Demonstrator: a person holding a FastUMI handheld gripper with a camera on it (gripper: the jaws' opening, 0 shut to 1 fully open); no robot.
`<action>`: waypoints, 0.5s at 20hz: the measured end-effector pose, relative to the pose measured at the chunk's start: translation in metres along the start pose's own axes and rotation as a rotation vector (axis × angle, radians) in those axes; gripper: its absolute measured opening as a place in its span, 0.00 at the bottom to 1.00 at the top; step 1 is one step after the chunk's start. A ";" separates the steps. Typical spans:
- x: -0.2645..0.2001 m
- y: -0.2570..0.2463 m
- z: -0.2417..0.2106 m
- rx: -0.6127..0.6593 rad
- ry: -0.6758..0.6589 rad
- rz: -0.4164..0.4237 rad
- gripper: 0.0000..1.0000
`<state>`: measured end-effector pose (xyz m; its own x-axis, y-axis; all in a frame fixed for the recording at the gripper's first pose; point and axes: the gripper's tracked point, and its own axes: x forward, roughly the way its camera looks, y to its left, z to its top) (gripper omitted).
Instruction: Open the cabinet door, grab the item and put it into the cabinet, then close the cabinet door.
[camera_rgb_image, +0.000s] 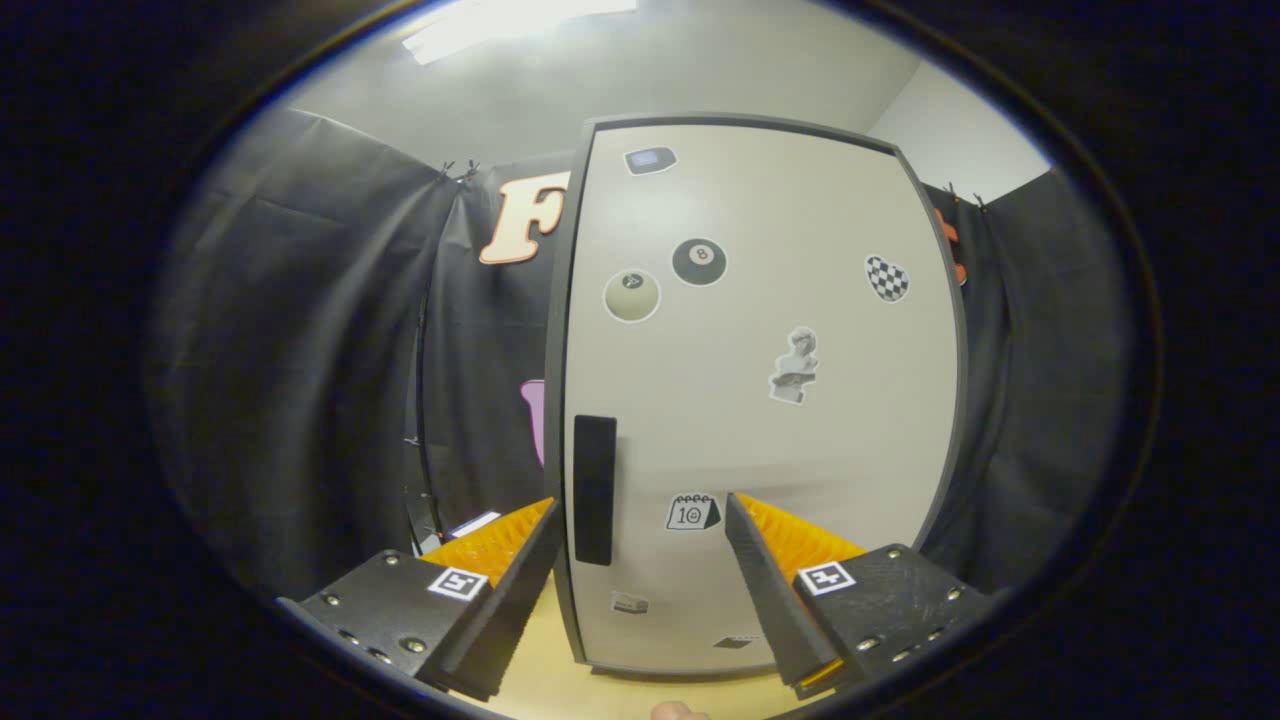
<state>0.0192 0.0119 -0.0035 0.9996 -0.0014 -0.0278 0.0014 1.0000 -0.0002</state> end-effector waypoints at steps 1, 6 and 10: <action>0.001 0.000 0.001 -0.002 -0.001 0.000 0.97; 0.006 0.001 0.002 -0.003 -0.008 0.001 0.97; 0.012 0.004 -0.002 -0.007 0.005 0.004 0.97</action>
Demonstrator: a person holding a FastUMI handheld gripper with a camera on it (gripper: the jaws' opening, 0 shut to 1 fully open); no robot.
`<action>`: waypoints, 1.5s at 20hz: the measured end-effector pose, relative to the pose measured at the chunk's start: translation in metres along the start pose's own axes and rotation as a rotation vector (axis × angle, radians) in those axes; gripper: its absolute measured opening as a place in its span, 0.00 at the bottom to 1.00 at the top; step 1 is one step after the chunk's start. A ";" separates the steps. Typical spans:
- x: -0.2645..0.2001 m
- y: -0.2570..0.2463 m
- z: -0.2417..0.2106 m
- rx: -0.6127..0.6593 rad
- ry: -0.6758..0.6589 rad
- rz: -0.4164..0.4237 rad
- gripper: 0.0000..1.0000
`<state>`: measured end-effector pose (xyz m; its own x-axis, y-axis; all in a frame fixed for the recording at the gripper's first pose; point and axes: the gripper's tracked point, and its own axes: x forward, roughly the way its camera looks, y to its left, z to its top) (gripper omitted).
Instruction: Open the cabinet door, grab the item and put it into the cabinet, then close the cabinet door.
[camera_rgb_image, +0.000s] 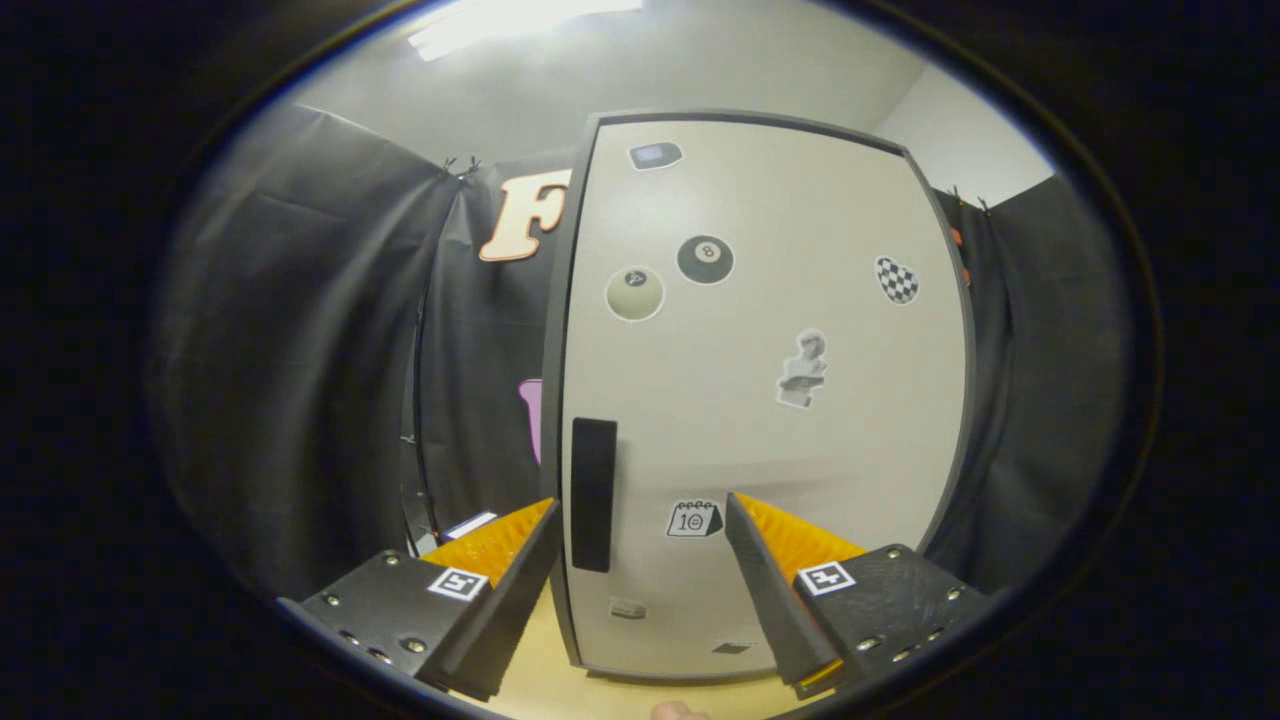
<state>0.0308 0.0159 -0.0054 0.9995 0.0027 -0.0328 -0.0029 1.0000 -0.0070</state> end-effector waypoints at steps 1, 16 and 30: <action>0.002 0.001 -0.001 0.000 0.005 0.000 0.97; 0.048 0.036 -0.014 0.055 0.062 0.050 0.97; 0.085 0.035 -0.029 -0.107 0.051 -0.144 0.46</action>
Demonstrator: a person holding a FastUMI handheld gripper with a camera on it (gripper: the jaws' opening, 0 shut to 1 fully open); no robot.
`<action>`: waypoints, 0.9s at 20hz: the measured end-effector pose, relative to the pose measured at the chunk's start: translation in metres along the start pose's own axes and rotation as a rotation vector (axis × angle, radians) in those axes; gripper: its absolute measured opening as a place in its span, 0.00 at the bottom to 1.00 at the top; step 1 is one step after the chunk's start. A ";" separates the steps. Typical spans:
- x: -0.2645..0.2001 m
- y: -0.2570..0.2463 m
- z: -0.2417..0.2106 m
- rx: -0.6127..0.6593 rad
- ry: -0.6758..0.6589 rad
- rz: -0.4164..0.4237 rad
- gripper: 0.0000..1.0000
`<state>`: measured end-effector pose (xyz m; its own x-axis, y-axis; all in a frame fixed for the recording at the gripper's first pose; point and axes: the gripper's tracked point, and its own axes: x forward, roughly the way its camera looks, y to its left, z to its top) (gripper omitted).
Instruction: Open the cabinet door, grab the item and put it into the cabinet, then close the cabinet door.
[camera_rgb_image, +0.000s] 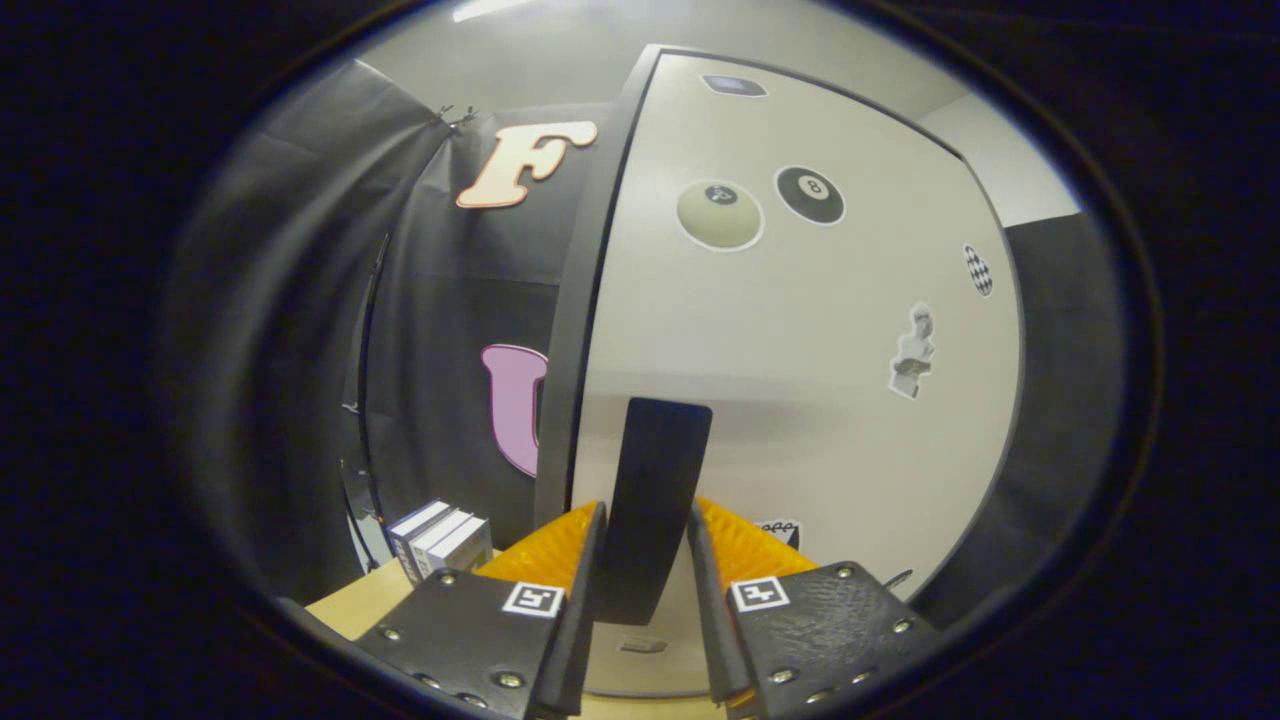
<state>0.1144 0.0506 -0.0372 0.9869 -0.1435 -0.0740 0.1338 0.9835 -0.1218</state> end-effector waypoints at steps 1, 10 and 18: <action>-0.001 0.000 0.000 -0.005 -0.001 0.004 0.46; -0.005 0.002 -0.004 0.044 0.046 0.035 0.24; -0.047 -0.008 -0.004 0.012 0.053 0.112 0.24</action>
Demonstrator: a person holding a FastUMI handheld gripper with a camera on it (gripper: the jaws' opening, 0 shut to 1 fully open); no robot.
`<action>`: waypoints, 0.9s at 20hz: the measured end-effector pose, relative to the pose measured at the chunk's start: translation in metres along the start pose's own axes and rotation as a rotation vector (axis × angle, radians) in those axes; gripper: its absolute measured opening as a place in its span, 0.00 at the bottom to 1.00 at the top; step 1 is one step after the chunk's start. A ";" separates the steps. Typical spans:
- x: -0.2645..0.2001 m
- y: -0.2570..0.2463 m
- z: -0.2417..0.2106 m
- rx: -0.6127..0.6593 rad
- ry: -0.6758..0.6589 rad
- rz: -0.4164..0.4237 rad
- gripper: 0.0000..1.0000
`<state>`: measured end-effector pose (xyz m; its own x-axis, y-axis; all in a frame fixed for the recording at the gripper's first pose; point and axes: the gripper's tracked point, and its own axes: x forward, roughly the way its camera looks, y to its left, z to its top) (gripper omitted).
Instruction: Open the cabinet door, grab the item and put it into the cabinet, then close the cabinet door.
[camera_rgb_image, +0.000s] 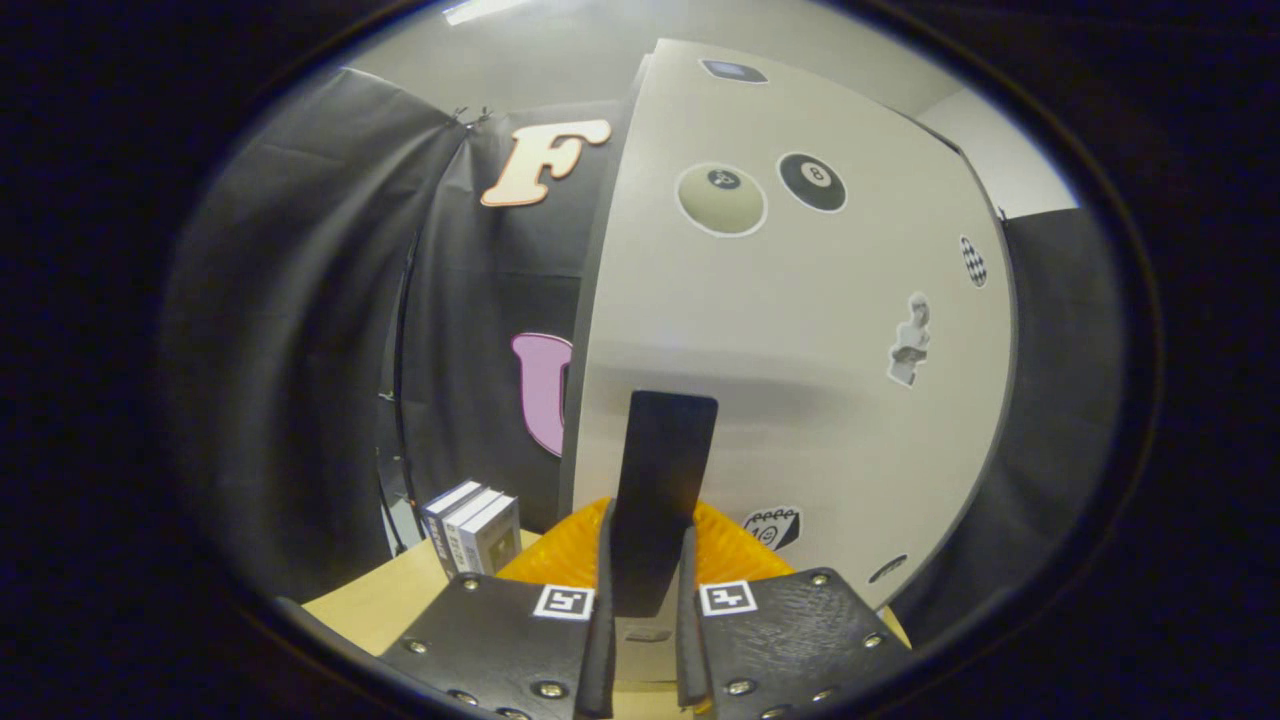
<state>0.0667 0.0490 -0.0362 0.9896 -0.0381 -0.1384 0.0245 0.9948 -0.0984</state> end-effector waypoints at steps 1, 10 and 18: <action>-0.006 -0.003 -0.002 -0.003 0.004 0.006 0.24; -0.044 -0.012 -0.006 0.002 0.015 0.036 0.24; -0.087 -0.029 -0.011 0.010 0.038 0.028 0.24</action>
<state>-0.0214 0.0221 -0.0325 0.9838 -0.0140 -0.1787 -0.0011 0.9965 -0.0839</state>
